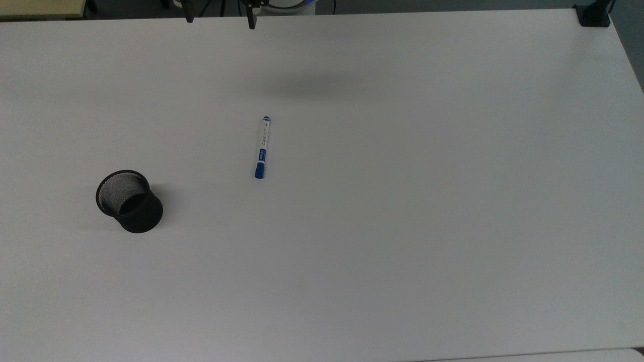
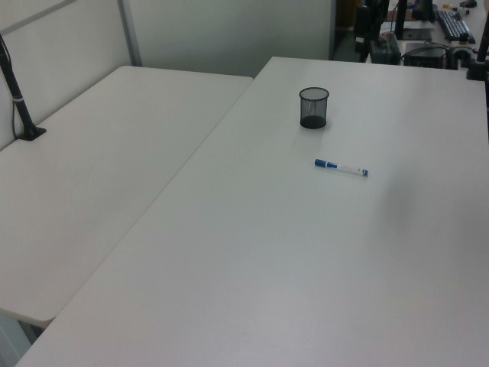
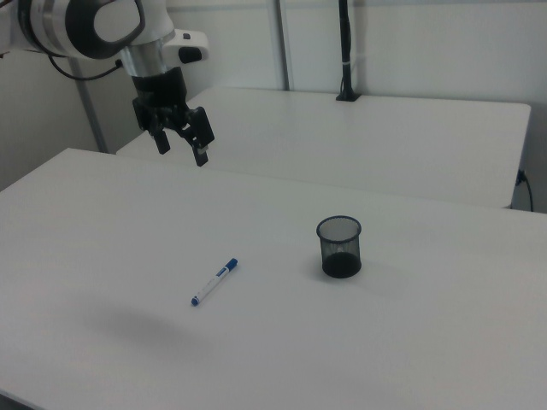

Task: Insert the marker

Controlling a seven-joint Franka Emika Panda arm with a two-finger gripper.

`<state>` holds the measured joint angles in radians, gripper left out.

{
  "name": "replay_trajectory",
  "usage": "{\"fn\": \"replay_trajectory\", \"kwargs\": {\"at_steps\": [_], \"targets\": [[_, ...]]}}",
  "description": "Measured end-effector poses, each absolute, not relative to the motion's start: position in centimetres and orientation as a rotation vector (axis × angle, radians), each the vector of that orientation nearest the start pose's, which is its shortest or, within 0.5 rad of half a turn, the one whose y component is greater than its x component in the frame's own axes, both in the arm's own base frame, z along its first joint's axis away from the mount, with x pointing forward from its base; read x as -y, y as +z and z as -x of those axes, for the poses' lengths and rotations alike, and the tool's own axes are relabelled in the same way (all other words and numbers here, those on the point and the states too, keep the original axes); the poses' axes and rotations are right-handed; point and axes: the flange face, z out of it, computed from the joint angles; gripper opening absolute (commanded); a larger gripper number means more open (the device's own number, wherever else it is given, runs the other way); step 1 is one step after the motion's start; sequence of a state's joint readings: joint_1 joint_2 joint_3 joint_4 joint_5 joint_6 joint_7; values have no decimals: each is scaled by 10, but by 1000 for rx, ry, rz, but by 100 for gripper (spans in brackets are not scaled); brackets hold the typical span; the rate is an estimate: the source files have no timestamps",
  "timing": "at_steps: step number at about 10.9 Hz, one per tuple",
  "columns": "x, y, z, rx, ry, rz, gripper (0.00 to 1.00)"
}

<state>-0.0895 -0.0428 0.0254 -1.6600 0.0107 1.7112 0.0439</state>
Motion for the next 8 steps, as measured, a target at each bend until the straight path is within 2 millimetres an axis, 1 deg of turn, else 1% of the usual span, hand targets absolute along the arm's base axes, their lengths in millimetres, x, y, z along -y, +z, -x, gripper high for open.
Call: {"fn": "replay_trajectory", "kwargs": {"at_steps": [6, 8], "targets": [[34, 619, -553, -163, -147, 3125, 100], [35, 616, -554, -82, -140, 3131, 100]]}}
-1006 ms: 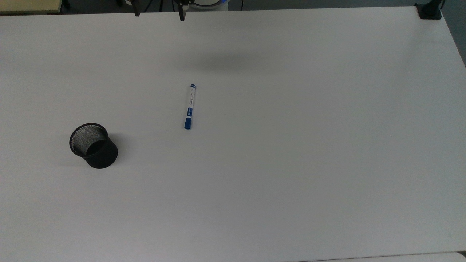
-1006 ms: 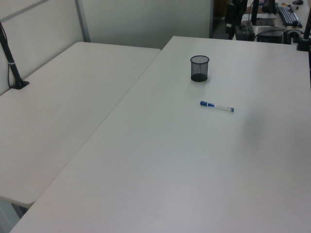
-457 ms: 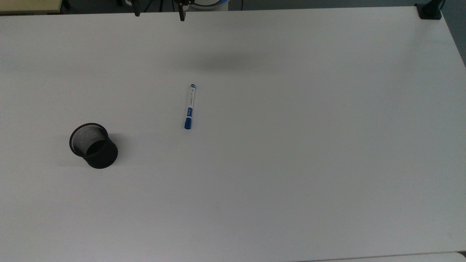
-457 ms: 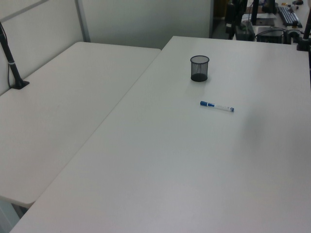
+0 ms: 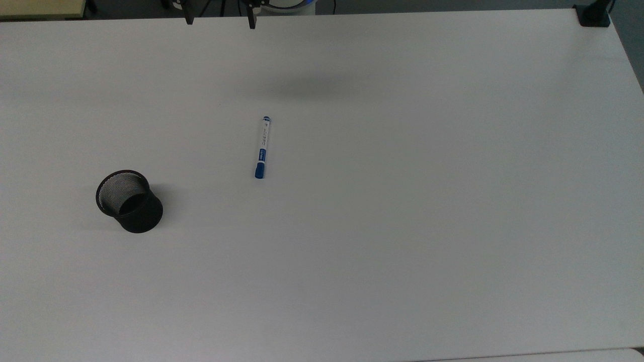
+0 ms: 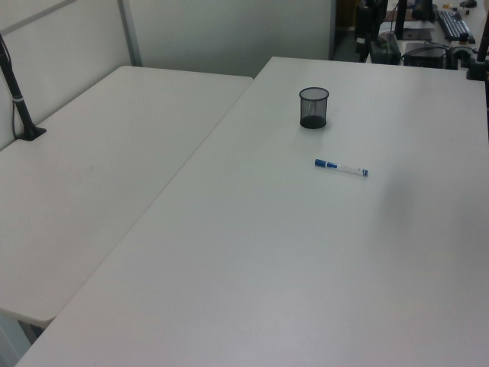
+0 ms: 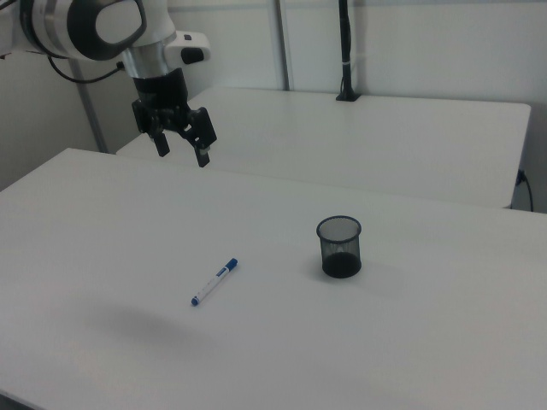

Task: Insert the marker

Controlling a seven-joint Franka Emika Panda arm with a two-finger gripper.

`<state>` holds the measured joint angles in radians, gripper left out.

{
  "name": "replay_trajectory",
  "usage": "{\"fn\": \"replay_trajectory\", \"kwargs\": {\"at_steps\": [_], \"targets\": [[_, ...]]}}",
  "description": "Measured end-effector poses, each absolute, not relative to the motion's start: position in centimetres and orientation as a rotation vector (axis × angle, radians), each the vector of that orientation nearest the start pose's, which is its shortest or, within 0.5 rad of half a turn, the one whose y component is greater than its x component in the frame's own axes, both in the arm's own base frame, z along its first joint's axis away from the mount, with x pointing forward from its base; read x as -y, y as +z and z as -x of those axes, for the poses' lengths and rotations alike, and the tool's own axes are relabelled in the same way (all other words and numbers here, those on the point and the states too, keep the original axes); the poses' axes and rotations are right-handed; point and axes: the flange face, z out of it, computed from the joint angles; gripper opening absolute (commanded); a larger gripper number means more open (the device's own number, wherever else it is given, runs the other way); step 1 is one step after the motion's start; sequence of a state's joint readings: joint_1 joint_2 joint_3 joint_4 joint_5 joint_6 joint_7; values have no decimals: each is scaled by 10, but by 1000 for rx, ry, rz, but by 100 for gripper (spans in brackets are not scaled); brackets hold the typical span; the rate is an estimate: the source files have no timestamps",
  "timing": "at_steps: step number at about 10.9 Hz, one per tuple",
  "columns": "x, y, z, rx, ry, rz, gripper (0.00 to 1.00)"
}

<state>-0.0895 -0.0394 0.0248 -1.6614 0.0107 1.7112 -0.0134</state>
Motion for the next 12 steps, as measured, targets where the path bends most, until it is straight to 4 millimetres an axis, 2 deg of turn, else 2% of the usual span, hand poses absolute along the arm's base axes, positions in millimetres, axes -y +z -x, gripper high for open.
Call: {"fn": "replay_trajectory", "kwargs": {"at_steps": [2, 4, 7, 9, 12], "targets": [[35, 595, -563, 31, -80, 3136, 100], [30, 560, -582, 93, -54, 3184, 100], [0, 497, -612, 89, -66, 3249, 100], [-24, 444, -629, 61, -29, 3273, 100], [-39, 383, -644, 45, -25, 3284, 98]]}}
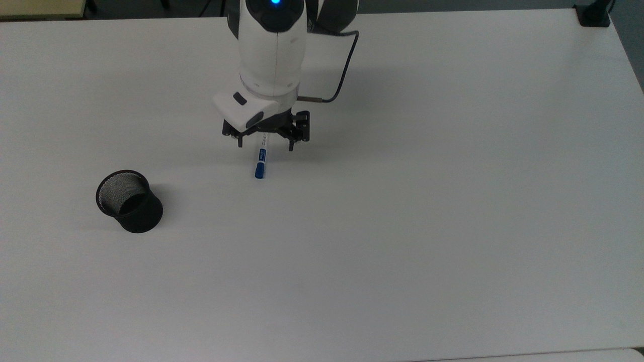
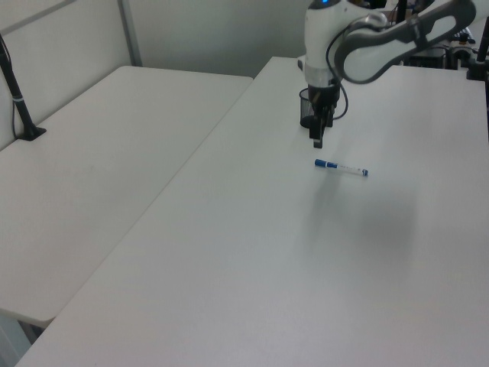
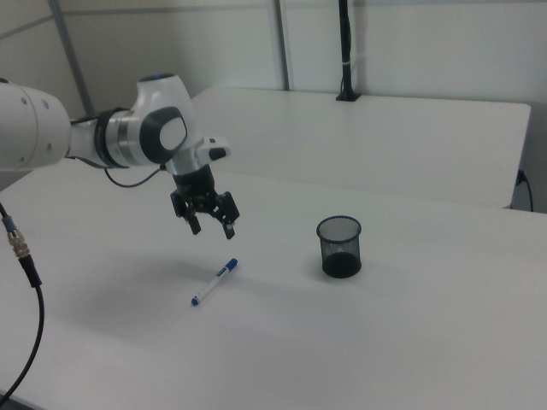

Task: Insert the marker
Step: 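Lower the open gripper over the blue-capped white marker, then close the gripper on the marker and lift it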

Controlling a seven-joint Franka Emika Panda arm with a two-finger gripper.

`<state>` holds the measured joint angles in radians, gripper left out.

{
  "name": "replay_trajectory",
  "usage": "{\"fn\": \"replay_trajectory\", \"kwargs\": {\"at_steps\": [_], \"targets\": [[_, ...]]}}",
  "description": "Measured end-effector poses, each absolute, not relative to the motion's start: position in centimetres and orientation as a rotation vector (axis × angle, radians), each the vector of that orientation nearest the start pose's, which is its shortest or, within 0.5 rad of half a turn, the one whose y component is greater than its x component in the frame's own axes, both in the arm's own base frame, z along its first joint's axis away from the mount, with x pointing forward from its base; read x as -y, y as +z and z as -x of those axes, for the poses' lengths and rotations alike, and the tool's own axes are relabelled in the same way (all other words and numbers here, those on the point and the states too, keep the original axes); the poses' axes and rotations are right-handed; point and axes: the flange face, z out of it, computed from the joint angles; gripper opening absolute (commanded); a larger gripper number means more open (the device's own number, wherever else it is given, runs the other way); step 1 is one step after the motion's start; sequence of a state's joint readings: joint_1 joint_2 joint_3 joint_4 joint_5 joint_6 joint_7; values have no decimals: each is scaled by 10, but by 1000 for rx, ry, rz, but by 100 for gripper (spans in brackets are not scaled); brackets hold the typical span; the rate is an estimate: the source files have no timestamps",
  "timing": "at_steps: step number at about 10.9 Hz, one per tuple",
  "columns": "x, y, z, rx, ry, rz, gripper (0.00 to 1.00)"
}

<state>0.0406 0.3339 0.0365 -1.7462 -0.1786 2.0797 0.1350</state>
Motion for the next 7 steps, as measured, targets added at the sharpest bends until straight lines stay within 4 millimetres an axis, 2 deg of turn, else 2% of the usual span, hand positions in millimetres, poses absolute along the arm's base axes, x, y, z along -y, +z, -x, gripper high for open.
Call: {"fn": "replay_trajectory", "kwargs": {"at_steps": [2, 4, 6, 7], "targets": [[-40, 346, -649, 55, -10, 3291, 95], [-37, 326, -652, 23, -12, 3287, 82], [-33, 312, -655, -19, -30, 3281, 55], [-32, 308, -655, -30, -30, 3280, 31]]}}
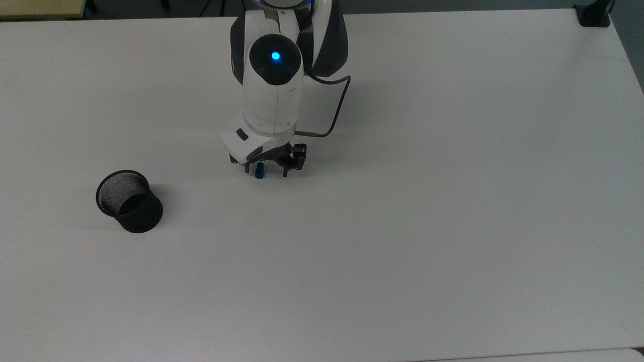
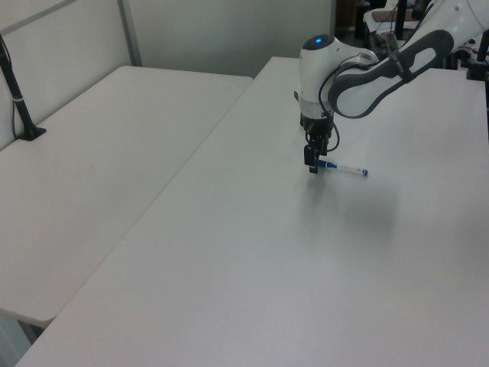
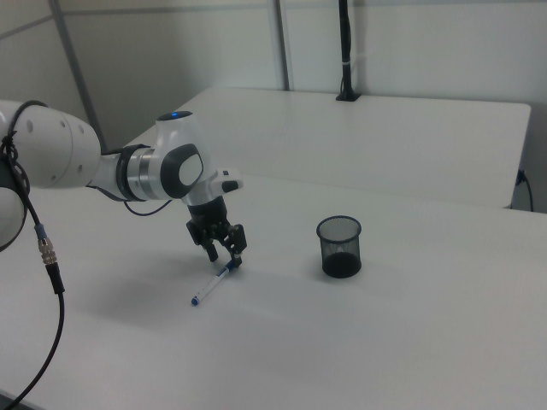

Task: Insert the marker
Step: 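Close the gripper on the marker and lift it, then carry the marker over the black mesh pen cup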

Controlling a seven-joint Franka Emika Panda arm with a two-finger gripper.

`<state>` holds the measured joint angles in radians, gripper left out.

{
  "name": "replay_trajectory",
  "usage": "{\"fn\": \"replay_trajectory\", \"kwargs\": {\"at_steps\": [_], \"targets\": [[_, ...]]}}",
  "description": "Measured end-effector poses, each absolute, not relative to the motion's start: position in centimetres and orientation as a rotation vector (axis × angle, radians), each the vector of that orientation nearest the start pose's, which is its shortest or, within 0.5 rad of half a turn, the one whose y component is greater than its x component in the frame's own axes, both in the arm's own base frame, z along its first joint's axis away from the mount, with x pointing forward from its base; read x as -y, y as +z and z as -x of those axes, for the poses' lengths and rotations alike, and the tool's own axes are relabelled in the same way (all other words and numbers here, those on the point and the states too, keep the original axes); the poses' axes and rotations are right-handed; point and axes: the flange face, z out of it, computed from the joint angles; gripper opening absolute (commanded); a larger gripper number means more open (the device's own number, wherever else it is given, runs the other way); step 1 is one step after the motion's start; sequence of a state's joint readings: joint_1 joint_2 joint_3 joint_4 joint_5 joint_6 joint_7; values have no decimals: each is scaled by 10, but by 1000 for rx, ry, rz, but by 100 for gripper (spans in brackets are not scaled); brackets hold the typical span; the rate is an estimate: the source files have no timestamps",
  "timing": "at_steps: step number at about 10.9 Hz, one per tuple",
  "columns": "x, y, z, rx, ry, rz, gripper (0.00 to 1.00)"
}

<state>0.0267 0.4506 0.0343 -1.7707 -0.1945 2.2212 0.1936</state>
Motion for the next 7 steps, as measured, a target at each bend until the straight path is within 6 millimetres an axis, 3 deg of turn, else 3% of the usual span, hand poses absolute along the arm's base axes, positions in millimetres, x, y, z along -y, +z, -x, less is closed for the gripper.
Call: {"fn": "replay_trajectory", "kwargs": {"at_steps": [1, 4, 7], "targets": [[-32, 302, -655, -47, -30, 3278, 4], [-30, 303, -656, -89, -43, 3275, 0], [-8, 329, -660, -175, -109, 3269, 0]]}}
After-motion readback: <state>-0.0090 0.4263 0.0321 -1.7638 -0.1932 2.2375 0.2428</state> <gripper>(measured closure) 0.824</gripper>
